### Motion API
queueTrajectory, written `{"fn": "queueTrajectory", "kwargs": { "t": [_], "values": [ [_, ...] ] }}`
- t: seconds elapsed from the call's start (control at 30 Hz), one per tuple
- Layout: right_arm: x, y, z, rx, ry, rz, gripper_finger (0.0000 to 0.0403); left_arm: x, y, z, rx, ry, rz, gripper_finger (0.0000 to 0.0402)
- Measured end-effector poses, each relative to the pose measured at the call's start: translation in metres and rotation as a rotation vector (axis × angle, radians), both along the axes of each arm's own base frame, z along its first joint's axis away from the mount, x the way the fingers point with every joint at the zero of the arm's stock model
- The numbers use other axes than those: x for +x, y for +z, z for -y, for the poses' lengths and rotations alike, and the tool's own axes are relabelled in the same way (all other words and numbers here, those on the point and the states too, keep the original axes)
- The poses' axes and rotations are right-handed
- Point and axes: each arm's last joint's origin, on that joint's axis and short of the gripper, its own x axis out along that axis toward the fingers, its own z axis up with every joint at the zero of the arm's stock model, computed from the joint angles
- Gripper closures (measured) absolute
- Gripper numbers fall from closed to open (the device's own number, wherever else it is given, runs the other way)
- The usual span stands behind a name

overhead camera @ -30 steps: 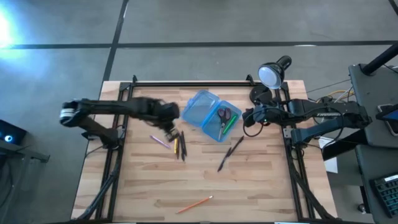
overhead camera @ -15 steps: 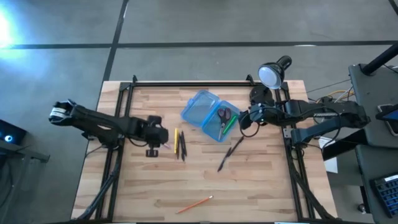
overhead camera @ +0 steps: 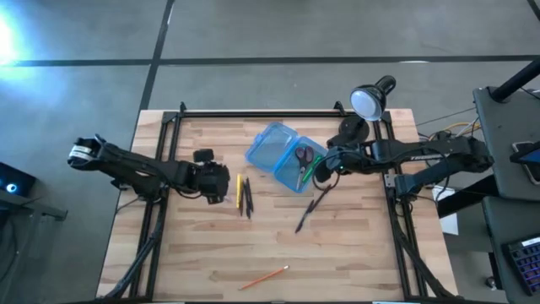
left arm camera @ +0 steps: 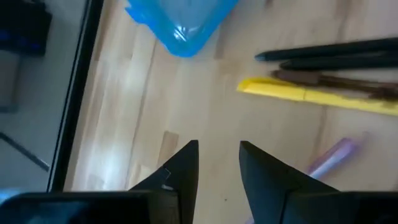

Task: Pick & place school supplies into a supply box
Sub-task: Put the light purple pen into the blue supply box

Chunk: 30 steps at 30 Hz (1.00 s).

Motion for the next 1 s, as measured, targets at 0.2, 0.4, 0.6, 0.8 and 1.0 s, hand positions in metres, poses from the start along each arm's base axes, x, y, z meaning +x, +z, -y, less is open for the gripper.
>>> {"fn": "queueTrajectory", "kwargs": {
  "t": [0.2,0.4,0.6,0.8,1.0],
  "values": [
    [0.000,0.001,0.000,-0.021,0.015,0.003,0.0174,0.000,0.002,0.015,0.015,-0.235,-0.091,0.0303],
    [0.000,0.002,0.000,-0.025,0.020,0.008,0.0174,-0.004,-0.014,0.017,0.008,-0.432,-0.198,0.0303],
    [0.000,0.003,0.001,-0.025,0.019,0.008,0.0175,-0.009,-0.035,0.015,-0.073,-0.525,-0.231,0.0303],
    [0.000,0.003,0.001,-0.026,0.019,0.009,0.0175,-0.015,-0.052,0.011,-0.093,-0.537,-0.245,0.0303],
    [0.000,0.003,0.001,-0.026,0.019,0.008,0.0175,-0.020,-0.064,-0.001,-0.190,-0.512,-0.248,0.0303]
  ]
}}
